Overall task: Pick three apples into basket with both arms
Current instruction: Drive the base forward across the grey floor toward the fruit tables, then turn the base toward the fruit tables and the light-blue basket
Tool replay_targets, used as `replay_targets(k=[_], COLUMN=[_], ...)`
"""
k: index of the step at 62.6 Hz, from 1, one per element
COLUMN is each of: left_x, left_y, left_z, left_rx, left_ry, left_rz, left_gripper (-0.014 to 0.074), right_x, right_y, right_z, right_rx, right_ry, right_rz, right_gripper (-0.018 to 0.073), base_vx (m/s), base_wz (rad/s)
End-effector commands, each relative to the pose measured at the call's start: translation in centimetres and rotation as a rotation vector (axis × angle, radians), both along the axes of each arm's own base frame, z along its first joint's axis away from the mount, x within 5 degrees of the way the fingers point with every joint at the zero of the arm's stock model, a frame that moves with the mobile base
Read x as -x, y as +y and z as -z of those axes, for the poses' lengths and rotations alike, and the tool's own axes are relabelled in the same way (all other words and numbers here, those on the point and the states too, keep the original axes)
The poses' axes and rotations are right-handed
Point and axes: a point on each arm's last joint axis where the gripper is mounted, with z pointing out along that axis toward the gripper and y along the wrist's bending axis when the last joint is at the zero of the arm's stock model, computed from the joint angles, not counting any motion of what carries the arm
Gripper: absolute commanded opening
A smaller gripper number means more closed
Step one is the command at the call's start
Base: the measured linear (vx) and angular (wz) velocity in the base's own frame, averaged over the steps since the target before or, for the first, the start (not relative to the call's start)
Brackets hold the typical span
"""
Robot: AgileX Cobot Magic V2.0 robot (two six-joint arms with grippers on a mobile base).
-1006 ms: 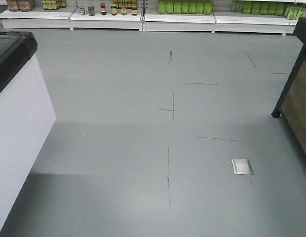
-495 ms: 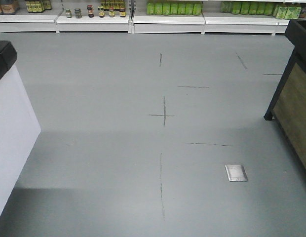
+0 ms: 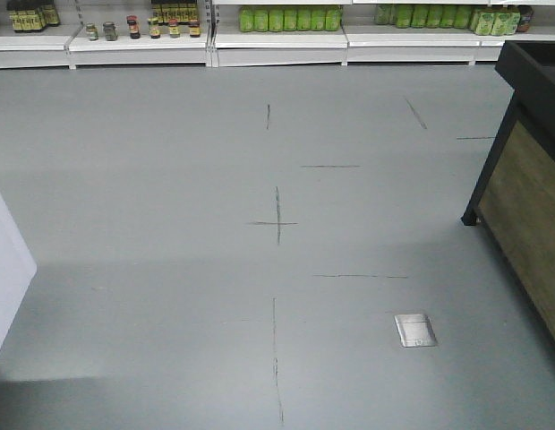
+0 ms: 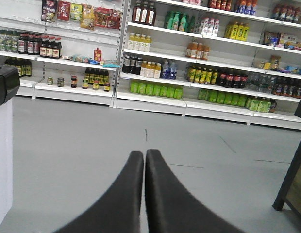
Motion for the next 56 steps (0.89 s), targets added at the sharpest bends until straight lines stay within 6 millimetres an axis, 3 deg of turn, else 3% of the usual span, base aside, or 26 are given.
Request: replay_targets(k=[1, 56], left_x=[0.19, 0.19], left_y=[0.03, 0.03], left_z=[-1.59, -1.59], left_rx=[0.011, 0.011], left_ry=[-0.107, -0.107], left_rz=[-0.001, -0.001], left_gripper=[-0.0006, -0.0006], right_x=[0.06, 0.06], right_y=[0.00, 0.00], right_z=[-0.32, -0.31], right_rx=[0.011, 0.011], right_ry=[-0.075, -0.074], right_rz=[0.002, 0.002], right_gripper=[-0.0005, -0.0005], base_vx=[0.20, 0.25], base_wz=[-0.13, -0.18])
